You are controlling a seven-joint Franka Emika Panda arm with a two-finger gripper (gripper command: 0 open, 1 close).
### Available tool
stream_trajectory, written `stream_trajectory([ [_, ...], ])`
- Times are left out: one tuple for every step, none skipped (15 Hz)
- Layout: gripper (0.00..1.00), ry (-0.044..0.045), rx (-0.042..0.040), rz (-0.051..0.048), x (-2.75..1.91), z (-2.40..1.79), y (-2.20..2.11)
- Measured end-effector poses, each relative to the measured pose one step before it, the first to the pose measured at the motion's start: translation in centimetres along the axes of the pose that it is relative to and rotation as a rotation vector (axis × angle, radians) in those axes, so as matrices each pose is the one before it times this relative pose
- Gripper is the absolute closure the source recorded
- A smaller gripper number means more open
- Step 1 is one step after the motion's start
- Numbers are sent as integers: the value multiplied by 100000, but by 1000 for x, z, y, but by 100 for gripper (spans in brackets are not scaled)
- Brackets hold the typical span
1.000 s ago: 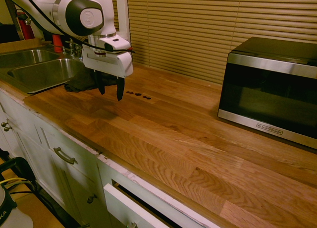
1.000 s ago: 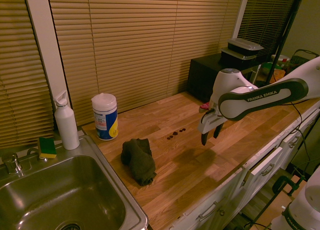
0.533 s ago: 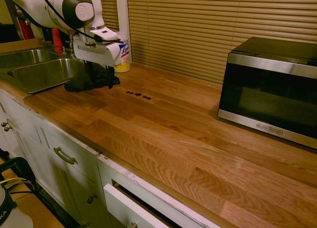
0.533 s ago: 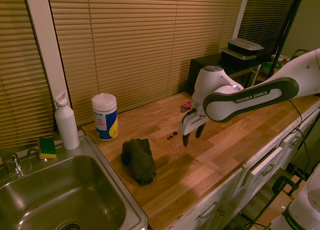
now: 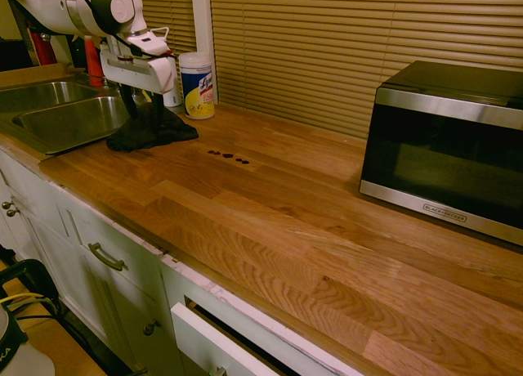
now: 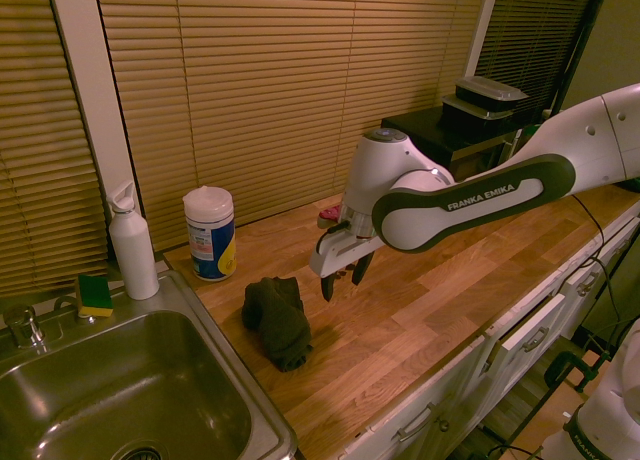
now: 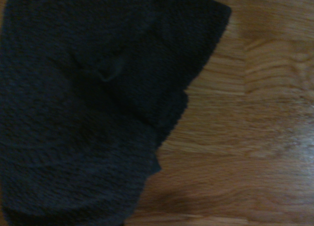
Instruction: Clear the spill
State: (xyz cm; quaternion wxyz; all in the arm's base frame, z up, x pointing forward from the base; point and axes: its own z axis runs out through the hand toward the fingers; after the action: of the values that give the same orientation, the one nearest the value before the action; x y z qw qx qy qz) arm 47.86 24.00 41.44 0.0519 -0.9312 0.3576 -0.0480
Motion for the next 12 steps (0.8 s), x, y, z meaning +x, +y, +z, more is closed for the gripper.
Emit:
stream_trajectory([
  [0, -149, 984, 140, -355, -76, -1063],
  [0, -73, 1040, -41, -435, -92, -1156],
  [0, 163, 926, -71, -444, -101, -1105],
  [0, 97, 974, -194, -467, -88, -1177],
  [0, 31, 682, -235, -258, 87, -1008],
  [0, 52, 539, 133, -137, 185, -961],
  [0, 442, 208, 437, -46, 388, -964],
  [0, 741, 169, 648, -83, 434, -997],
  [0, 413, 36, 564, -166, 615, -1013],
  [0, 818, -299, 501, -139, 753, -884],
  [0, 906, -515, 626, -87, 817, -712],
  [0, 699, -962, 838, 70, 879, -503],
])
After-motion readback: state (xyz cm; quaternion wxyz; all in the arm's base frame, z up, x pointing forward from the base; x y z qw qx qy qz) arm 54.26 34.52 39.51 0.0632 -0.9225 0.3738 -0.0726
